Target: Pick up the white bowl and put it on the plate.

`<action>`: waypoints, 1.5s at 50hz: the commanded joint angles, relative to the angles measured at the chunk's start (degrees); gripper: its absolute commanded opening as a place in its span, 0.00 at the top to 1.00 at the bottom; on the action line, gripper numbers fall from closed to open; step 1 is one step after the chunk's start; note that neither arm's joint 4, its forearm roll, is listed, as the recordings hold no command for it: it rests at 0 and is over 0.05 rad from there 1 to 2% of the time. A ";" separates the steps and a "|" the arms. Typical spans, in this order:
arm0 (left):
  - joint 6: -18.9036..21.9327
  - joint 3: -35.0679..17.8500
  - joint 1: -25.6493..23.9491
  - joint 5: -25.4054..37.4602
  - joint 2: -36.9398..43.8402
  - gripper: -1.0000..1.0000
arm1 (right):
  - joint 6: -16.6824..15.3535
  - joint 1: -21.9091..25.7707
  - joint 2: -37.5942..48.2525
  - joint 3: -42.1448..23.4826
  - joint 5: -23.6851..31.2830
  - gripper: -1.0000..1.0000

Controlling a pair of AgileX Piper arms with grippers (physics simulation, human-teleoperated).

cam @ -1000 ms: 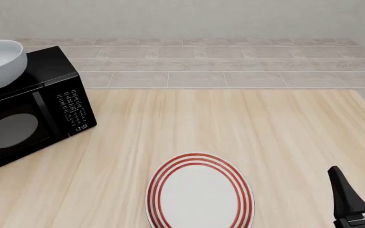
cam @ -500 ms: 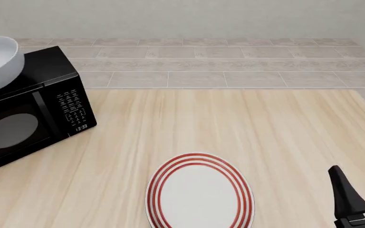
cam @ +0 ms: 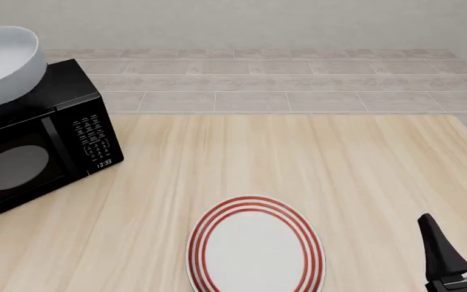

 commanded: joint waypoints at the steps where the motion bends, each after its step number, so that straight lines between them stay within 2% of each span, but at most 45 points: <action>1: -4.03 2.15 -5.41 0.95 -7.68 1.00 | -0.16 0.06 0.00 -0.04 0.30 0.00; 5: -4.06 3.39 -7.17 1.08 -10.35 1.00 | -0.05 0.03 0.00 -0.10 0.21 0.00; 7: -2.57 4.33 -8.56 1.16 -11.86 1.00 | -0.06 -0.06 0.00 -0.17 0.26 0.00; 11: -2.10 7.88 -13.54 1.01 -16.79 1.00 | -0.11 -0.14 0.00 0.45 -0.29 0.00; 13: -1.86 8.28 -14.31 1.09 -17.71 1.00 | 0.00 -0.11 0.00 0.33 -0.11 0.00; 14: -1.10 9.99 -17.06 1.08 -20.53 1.00 | -0.22 -0.14 0.00 0.62 -0.31 0.00; 17: 0.34 11.79 -19.07 0.78 -22.86 1.00 | -0.04 -0.41 0.00 0.48 -0.15 0.00; 18: 1.85 12.96 -20.73 0.36 -24.19 1.00 | 0.21 -0.72 0.00 0.38 -0.10 0.00; 23: 3.80 16.00 -26.58 0.21 -27.76 1.00 | 0.26 -0.96 0.01 0.79 -0.53 0.00; 26: 4.90 17.48 -29.70 0.41 -29.89 1.00 | 0.39 -0.90 0.01 0.87 -0.69 0.00; 28: 4.28 18.61 -31.75 0.45 -30.58 1.00 | 0.58 -0.79 0.01 0.98 -0.78 0.00; 32: 7.27 20.95 -34.20 -0.25 -32.09 1.00 | 0.57 -0.73 0.01 1.12 -1.04 0.00; 35: 7.78 21.89 -37.13 -0.36 -32.79 1.00 | 0.82 -0.58 0.01 1.16 -1.13 0.00; 39: 8.02 22.53 -37.79 -0.40 -33.41 1.00 | 0.87 -0.53 0.01 1.43 -1.33 0.00; 40: 7.65 23.08 -39.73 -0.16 -33.51 1.00 | 1.00 -0.68 0.00 1.61 -1.49 0.00; 43: 8.87 23.52 -41.09 -0.38 -34.29 1.00 | 1.05 -0.84 0.00 1.50 -1.38 0.00; 51: 9.13 24.98 -44.83 -1.17 -34.06 1.00 | 1.15 -0.82 0.00 0.97 -1.18 0.00; 52: 9.33 25.76 -46.76 -1.70 -33.80 1.00 | 1.13 -0.95 0.00 0.98 -1.23 0.00; 63: 9.29 30.15 -54.23 -6.12 -31.26 1.00 | 1.33 -1.32 0.00 1.23 -1.48 0.00; 75: 9.66 33.16 -59.03 -10.56 -27.35 1.00 | 1.71 -1.75 0.00 1.73 -1.81 0.00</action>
